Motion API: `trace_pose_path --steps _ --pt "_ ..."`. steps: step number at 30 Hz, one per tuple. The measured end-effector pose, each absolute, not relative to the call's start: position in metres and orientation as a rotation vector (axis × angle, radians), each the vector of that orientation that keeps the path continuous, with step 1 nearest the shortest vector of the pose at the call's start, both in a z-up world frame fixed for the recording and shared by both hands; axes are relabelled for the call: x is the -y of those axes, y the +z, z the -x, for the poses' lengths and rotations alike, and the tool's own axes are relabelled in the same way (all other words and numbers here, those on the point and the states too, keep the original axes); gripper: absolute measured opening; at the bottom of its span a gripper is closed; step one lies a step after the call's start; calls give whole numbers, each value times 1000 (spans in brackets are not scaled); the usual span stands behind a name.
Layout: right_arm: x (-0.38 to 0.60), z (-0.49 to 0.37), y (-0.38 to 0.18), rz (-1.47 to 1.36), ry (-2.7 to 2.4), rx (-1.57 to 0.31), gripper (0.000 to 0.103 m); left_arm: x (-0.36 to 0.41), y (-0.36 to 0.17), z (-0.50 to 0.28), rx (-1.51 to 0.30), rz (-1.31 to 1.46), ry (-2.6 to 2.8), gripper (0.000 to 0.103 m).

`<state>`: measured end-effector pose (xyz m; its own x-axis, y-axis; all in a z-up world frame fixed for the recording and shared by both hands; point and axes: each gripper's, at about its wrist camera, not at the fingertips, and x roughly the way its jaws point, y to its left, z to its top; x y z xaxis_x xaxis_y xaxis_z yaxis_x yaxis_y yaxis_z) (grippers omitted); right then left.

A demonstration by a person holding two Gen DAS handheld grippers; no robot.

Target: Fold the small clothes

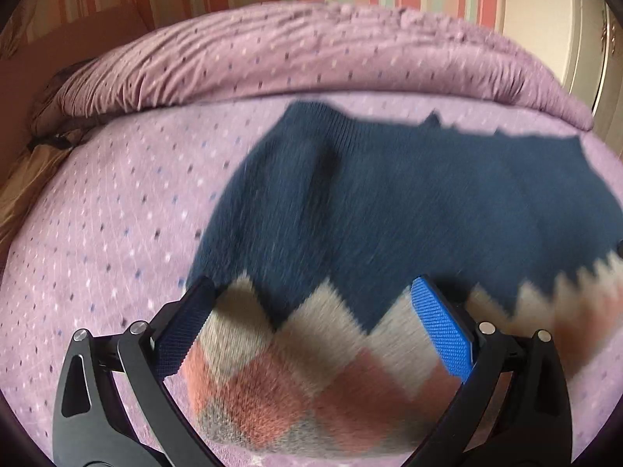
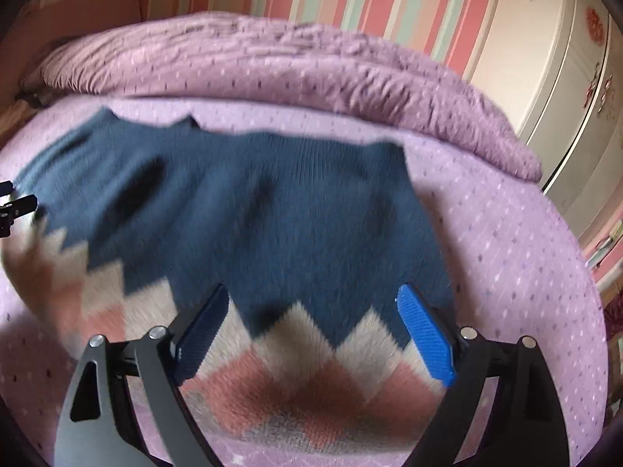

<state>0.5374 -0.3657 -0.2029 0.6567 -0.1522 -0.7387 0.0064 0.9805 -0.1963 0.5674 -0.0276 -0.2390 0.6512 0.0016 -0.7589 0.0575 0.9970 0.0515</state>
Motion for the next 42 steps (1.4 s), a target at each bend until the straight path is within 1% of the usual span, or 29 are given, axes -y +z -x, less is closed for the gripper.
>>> trace_pose_path --steps 2,5,8,12,20,33,42 --pt "373 -540 -219 145 -84 -887 90 20 -250 -567 -869 -43 -50 100" --pt "383 -537 -232 75 -83 -882 93 18 -254 -566 -866 -40 -61 100" --pt "386 -537 -239 54 -97 -876 99 21 -258 -565 -865 -58 -62 100" --pt "383 -537 -239 66 -113 -877 99 24 -255 -565 -866 -72 -42 100" --pt "372 -516 -207 74 -87 -827 99 29 -234 -551 -873 -44 -46 100" --pt "336 -481 -160 118 -35 -735 100 47 -186 -514 -823 -18 -57 100" --pt "335 -456 -151 107 -39 -703 100 63 -168 -488 -804 0 -105 100"
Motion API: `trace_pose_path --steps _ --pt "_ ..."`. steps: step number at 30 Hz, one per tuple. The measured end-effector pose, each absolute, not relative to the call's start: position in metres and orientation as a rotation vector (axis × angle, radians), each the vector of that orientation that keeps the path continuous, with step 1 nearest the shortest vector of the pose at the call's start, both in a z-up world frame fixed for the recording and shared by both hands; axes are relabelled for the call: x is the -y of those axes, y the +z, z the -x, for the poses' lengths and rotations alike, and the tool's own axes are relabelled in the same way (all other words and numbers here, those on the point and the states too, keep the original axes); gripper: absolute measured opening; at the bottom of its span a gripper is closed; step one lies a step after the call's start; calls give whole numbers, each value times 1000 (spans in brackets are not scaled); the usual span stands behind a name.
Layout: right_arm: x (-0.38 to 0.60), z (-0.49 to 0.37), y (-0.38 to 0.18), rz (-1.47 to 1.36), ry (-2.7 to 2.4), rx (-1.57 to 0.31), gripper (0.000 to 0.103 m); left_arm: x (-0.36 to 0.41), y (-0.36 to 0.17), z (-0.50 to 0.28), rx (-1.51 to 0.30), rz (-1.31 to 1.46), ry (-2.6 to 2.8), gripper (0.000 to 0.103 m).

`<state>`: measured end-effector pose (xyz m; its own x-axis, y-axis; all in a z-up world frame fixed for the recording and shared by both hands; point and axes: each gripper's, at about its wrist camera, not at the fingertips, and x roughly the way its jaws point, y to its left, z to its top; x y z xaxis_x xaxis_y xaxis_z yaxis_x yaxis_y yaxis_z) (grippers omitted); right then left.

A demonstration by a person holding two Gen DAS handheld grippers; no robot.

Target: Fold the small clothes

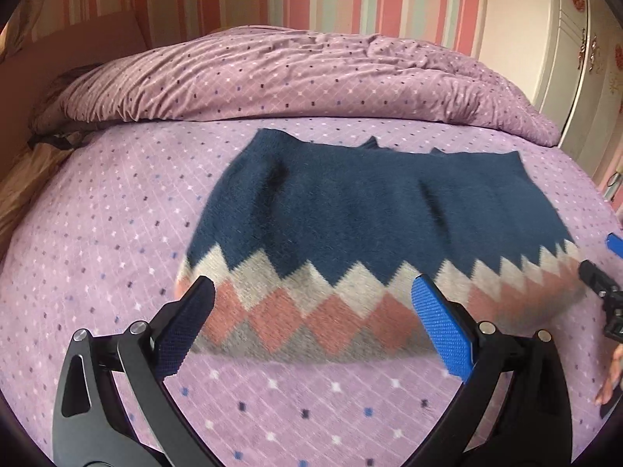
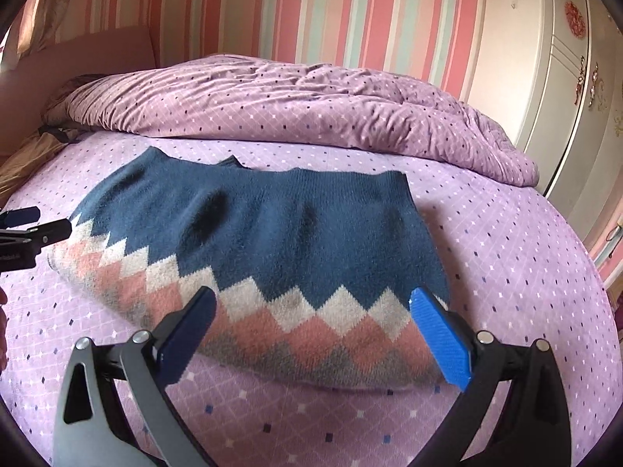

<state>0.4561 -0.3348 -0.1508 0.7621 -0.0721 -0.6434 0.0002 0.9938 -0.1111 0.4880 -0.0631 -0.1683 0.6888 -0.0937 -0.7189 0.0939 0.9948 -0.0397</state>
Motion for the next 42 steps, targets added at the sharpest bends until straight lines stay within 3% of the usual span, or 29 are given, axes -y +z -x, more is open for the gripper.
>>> trace_pose_path --steps 18,29,42 --pt "340 -415 -155 124 -39 -667 100 109 -175 -454 -826 -28 -160 100" --pt "359 -417 -165 113 -74 -674 100 169 -191 -475 -840 -70 -241 100" --pt "393 -424 -181 39 -124 -692 100 162 -208 -501 -873 -3 -231 100"
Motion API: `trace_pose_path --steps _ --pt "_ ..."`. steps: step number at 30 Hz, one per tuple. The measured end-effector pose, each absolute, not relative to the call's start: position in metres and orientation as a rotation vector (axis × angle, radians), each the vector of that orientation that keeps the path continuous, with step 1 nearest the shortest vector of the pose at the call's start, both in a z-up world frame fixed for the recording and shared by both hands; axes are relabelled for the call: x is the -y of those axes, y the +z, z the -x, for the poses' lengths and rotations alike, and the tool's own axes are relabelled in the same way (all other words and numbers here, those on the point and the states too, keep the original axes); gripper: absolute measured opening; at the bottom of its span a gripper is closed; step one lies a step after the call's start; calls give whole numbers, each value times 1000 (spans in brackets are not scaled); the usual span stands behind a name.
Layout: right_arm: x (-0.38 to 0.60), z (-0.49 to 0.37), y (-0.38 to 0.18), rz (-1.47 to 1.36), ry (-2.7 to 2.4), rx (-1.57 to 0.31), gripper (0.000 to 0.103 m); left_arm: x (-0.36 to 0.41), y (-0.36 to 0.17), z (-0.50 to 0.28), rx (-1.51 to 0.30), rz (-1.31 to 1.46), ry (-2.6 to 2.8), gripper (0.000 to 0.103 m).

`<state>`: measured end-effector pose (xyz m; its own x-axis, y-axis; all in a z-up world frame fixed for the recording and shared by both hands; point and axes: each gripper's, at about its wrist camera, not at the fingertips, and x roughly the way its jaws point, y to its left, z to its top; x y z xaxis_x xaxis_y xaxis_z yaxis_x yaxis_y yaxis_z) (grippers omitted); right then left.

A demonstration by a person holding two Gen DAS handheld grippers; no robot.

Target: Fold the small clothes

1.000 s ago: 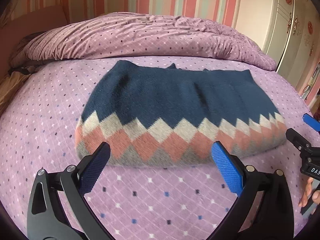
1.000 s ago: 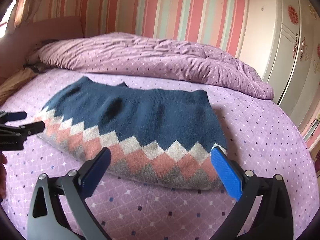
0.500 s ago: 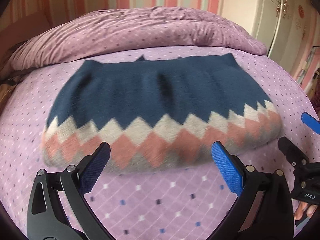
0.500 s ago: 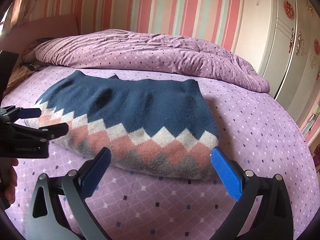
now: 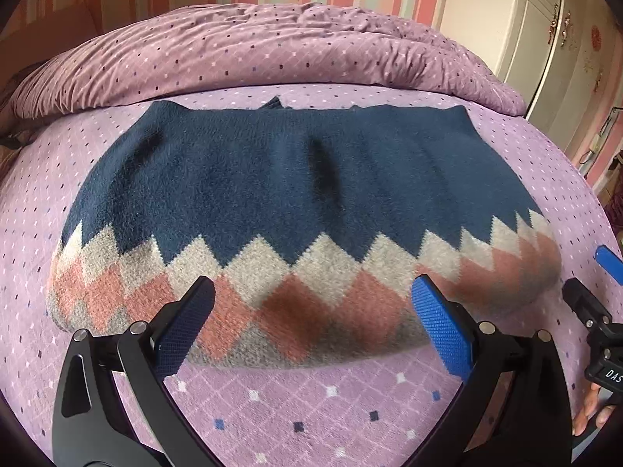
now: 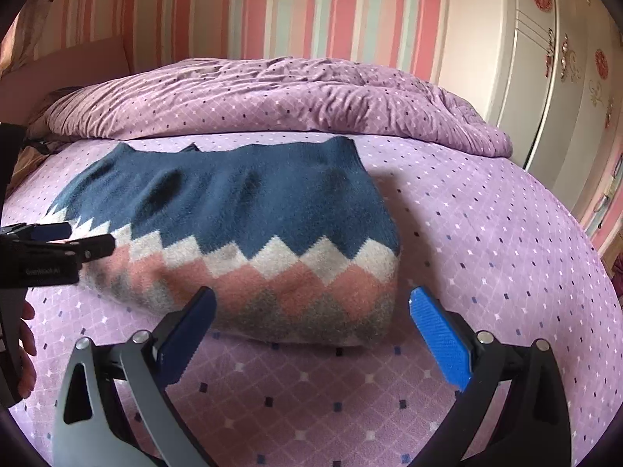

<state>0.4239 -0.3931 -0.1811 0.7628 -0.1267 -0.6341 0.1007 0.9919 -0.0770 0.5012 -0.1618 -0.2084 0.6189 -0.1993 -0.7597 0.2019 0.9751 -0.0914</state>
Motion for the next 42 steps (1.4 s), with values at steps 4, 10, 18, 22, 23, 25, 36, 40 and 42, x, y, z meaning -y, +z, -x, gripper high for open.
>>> trace_pose_path --steps 4,10,18,22,23,25,36,40,42 --pt "412 -430 -186 -14 -156 -726 100 155 -206 -503 -852 12 -219 100" --pt "450 -435 -195 -222 -160 -752 101 149 -212 -507 -852 11 -215 100" --pt "467 -454 -227 -357 -152 -810 101 143 -224 -509 -867 -4 -194 100" --pt "471 -473 -245 -476 -137 -836 101 145 -223 -509 -869 -18 -192 100" --pt "475 -475 -250 -534 -131 -835 101 145 -221 -509 -865 -24 -191 100" --pt "480 -478 -256 -606 -132 -828 101 146 -220 -508 -860 -32 -188 100" --pt "482 -486 -264 -655 -154 -807 102 153 -213 -508 -840 -70 -193 100" --pt "482 -490 -264 -663 -156 -802 102 156 -215 -509 -852 -70 -201 100" --pt "479 -494 -264 -659 -147 -803 96 158 -213 -507 -846 -79 -198 100"
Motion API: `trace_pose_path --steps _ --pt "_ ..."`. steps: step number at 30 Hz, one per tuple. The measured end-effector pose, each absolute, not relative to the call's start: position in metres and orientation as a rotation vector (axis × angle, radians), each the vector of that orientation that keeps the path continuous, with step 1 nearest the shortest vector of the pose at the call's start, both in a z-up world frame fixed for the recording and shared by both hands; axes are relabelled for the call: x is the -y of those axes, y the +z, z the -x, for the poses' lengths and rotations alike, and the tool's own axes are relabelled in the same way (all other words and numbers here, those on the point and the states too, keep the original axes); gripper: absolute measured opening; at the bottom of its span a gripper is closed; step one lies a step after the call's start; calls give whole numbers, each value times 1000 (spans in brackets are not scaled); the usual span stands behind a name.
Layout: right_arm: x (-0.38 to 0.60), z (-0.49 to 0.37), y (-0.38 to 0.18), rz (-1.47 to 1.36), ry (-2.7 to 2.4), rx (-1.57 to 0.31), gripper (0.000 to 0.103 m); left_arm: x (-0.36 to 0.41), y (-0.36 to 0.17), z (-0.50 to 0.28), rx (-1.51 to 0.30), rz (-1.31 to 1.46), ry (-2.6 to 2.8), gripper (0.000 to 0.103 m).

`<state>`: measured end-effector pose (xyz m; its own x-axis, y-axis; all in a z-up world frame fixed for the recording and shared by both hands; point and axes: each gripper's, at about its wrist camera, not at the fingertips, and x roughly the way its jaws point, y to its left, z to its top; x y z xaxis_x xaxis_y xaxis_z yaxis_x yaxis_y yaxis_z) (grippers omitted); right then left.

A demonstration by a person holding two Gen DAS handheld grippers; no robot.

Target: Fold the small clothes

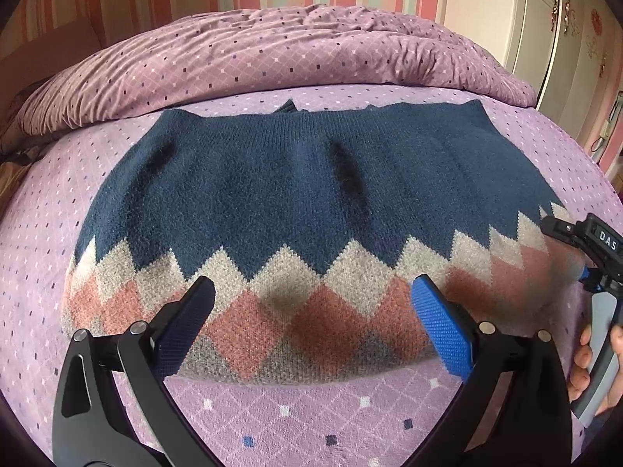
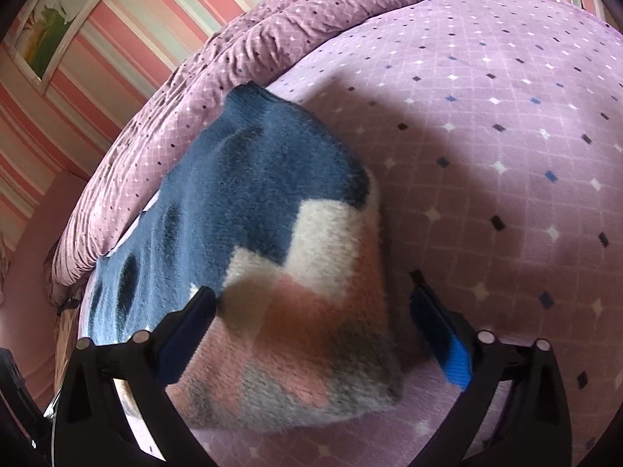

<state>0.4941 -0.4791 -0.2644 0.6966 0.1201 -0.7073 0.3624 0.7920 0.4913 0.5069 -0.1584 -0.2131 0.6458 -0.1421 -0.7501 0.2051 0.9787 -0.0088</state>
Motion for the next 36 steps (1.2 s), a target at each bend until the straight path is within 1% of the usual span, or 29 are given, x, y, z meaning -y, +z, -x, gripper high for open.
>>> trace_pose_path --steps 1,3,5,7,11,16,18,24,34,36 --pt "477 -496 -264 -650 -150 -808 93 158 -213 -506 -844 -80 -197 100" --pt "475 -500 -265 -671 -118 -811 75 158 -212 -506 -845 -74 -196 100" --pt "475 -501 -264 -681 -122 -811 74 156 -212 -507 -847 -69 -192 100" --pt "475 -501 -265 -688 -114 -811 71 153 -213 -507 -848 -64 -187 100" --pt "473 -500 -263 -657 -78 -798 55 147 -215 -509 -853 -53 -178 100" --pt "468 -500 -258 -613 -76 -795 47 139 -221 -517 -874 -5 -196 100" --pt "466 -499 -255 -593 -73 -789 43 136 -226 -521 -893 18 -207 100" --pt "459 -498 -248 -519 -71 -775 39 142 -234 -526 -903 -19 -204 100" --pt "454 -500 -246 -459 -89 -787 39 159 -228 -526 -916 53 -268 100" --pt "453 -501 -246 -447 -98 -793 41 166 -227 -525 -917 56 -283 100"
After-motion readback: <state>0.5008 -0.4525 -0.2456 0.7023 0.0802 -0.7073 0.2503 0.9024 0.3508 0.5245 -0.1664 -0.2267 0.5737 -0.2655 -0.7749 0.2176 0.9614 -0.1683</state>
